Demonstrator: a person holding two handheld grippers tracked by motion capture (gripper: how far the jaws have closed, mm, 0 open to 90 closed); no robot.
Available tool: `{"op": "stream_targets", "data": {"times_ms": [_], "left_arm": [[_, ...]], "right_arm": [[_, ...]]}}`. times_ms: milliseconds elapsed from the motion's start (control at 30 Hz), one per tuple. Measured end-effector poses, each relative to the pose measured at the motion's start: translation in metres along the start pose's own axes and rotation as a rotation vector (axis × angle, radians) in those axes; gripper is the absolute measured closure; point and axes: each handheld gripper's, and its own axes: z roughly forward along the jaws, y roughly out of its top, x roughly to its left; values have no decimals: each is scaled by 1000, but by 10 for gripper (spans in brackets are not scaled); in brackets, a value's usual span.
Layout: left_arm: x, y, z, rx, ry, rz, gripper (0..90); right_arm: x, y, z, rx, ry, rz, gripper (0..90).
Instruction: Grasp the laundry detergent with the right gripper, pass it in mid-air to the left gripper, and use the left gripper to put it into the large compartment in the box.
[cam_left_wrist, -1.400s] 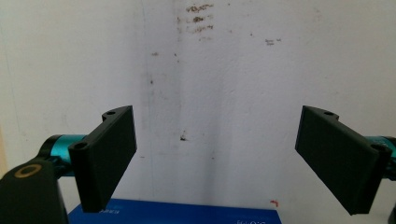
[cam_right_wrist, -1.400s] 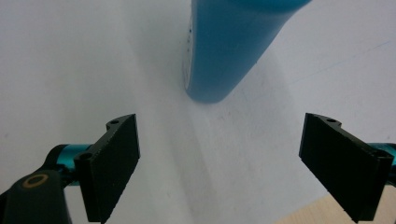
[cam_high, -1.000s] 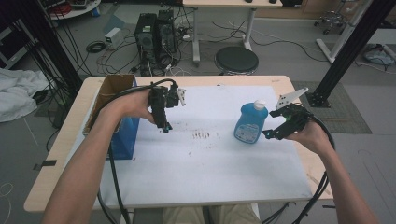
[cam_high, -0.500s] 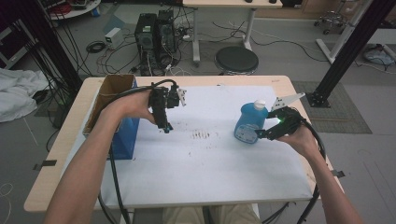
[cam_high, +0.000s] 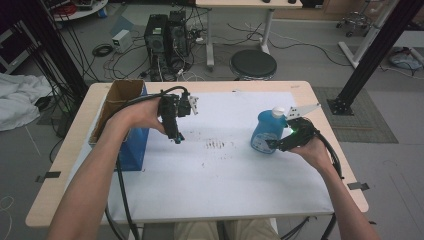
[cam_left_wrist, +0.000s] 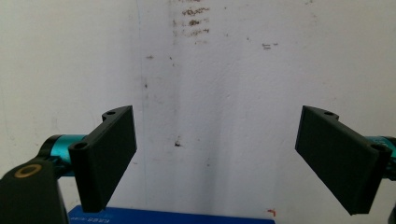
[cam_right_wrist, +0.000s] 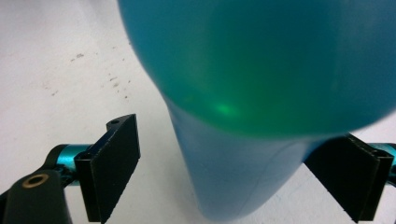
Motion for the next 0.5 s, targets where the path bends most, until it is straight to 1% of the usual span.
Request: {"op": "stream_targets", "data": {"times_ms": [167,200,333,500], "left_arm": [[-1,-1,1,-4,-2,-3,126],[-1,-1,2,-1,-4,1,126],[-1,-2,3,-6,-4,-5,126],[0,-3,2,-8,-3,-7,126]], "right_arm": [[0,0,4,-19,3,-4,116],[0,-1,5,-31,7,0,116],[-2,-2,7,-50,14,17,116],[-3,-3,9,-60,16,24,117]]}}
